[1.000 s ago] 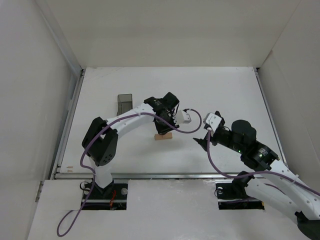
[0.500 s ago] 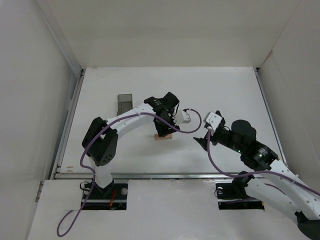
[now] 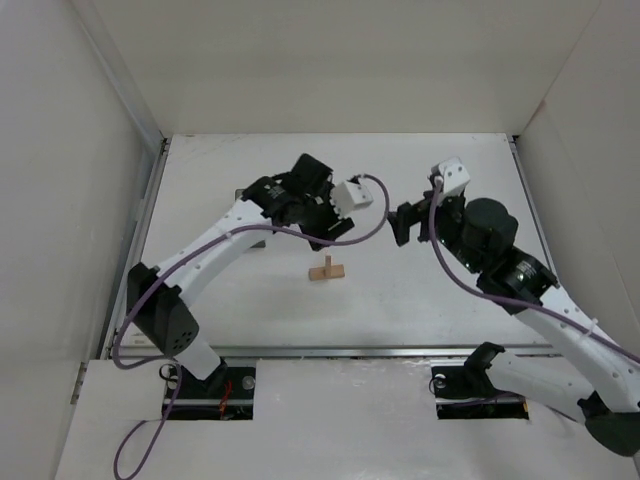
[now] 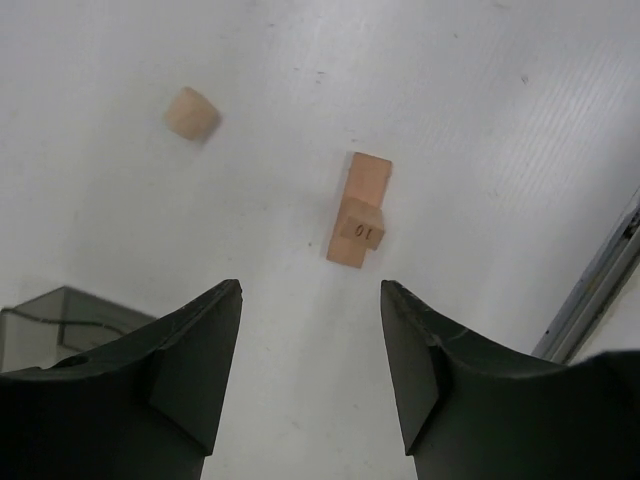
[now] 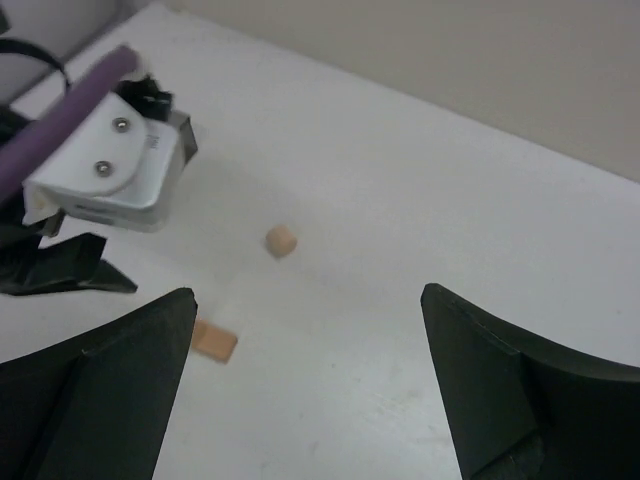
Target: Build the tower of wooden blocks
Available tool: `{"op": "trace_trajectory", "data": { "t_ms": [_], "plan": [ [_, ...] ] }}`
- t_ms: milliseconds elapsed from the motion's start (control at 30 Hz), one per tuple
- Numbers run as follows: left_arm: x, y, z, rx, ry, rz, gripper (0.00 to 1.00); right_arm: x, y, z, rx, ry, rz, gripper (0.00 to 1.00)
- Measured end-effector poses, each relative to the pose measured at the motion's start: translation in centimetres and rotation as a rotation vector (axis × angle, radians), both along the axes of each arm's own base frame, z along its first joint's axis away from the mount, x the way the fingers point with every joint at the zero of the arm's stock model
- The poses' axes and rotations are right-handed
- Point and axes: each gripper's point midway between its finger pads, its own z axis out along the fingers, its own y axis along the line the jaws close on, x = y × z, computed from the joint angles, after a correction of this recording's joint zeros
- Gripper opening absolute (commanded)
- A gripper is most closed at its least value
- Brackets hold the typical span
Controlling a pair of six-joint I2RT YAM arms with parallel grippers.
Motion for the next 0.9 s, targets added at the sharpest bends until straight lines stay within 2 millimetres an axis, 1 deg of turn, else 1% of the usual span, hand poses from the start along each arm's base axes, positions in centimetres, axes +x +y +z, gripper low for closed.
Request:
{"op": "trace_trajectory", "data": {
  "t_ms": [33, 67, 133, 200, 233, 267, 300, 333, 367, 400, 433, 467, 500, 533, 600, 633, 667, 700, 767, 833, 900],
  "plan": [
    [0.5, 0.5, 1.2, -0.041, -0.011, 0.034, 0.55, 0.7, 0.3, 1.4, 0.019, -0.002, -0.016, 1.0],
    [1.1, 1.3, 2.4, -0.084, -0.019, 0.078, 0.55, 1.5, 0.9, 2.4, 0.031, 0.002, -0.028, 1.0],
    [2.8, 3.6, 4.1, -0.156, -0.04, 0.189, 0.55, 3.5, 2.3, 5.2, 0.066, -0.001, -0.042, 1.0],
    [4.3, 6.3, 4.7, -0.203, -0.048, 0.31, 0.55, 6.2, 4.5, 6.5, 0.079, 0.018, -0.043, 1.0],
    [4.9, 7.6, 4.5, -0.215, -0.04, 0.37, 0.55, 7.5, 5.7, 6.5, 0.076, 0.039, -0.041, 1.0],
    [5.4, 8.8, 4.1, -0.221, -0.029, 0.427, 0.55, 8.9, 6.8, 6.0, 0.068, 0.077, -0.041, 1.0],
    [5.9, 9.9, 3.7, -0.223, -0.019, 0.476, 0.55, 10.5, 8.2, 5.0, 0.054, 0.125, -0.044, 1.0],
    [6.3, 11.0, 3.2, -0.222, -0.009, 0.53, 0.55, 12.1, 9.6, 4.0, 0.056, 0.17, -0.054, 0.98],
    [6.7, 12.0, 2.6, -0.219, -0.001, 0.579, 0.55, 13.6, 10.9, 2.4, 0.058, 0.228, -0.07, 0.95],
    [6.9, 13.0, 2.0, -0.215, 0.008, 0.625, 0.55, 15.1, 12.0, 0.3, 0.056, 0.292, -0.093, 0.89],
    [7.2, 13.9, 1.5, -0.21, 0.015, 0.67, 0.55, 16.2, 13.0, -1.9, 0.062, 0.353, -0.125, 0.87],
    [7.4, 14.7, 1.0, -0.21, 0.021, 0.708, 0.55, 17.2, 13.8, -4.7, 0.067, 0.424, -0.167, 0.86],
    [7.6, 15.4, 0.5, -0.21, 0.025, 0.743, 0.55, 17.8, 14.2, -7.3, 0.062, 0.486, -0.202, 0.83],
    [7.7, 16.1, 0.0, -0.211, 0.029, 0.777, 0.55, 18.2, 14.6, -10.1, 0.055, 0.55, -0.245, 0.83],
    [7.5, 17.1, -0.6, -0.211, 0.038, 0.823, 0.55, 18.7, 14.9, -15.0, 0.04, 0.659, -0.326, 0.83],
    [7.4, 17.3, -0.7, -0.214, 0.037, 0.837, 0.55, 18.9, 14.9, -17.3, 0.025, 0.706, -0.366, 0.83],
    [7.2, 17.4, -0.7, -0.218, 0.035, 0.844, 0.55, 19.2, 15.1, -19.1, 0.015, 0.737, -0.406, 0.83],
    [7.1, 17.4, -0.5, -0.222, 0.033, 0.848, 0.55, 19.6, 15.1, -20.5, 0.005, 0.754, -0.442, 0.83],
    [7.0, 17.4, -0.1, -0.236, 0.016, 0.85, 0.55, 19.8, 15.1, -22.7, -0.01, 0.782, -0.499, 0.83],
    [7.1, 17.4, 0.5, -0.251, -0.004, 0.85, 0.55, 19.5, 14.9, -24.0, -0.024, 0.804, -0.538, 0.82],
    [7.3, 17.4, 0.9, -0.263, -0.022, 0.852, 0.55, 19.0, 14.8, -24.5, -0.029, 0.816, -0.566, 0.82]
  ]
}}
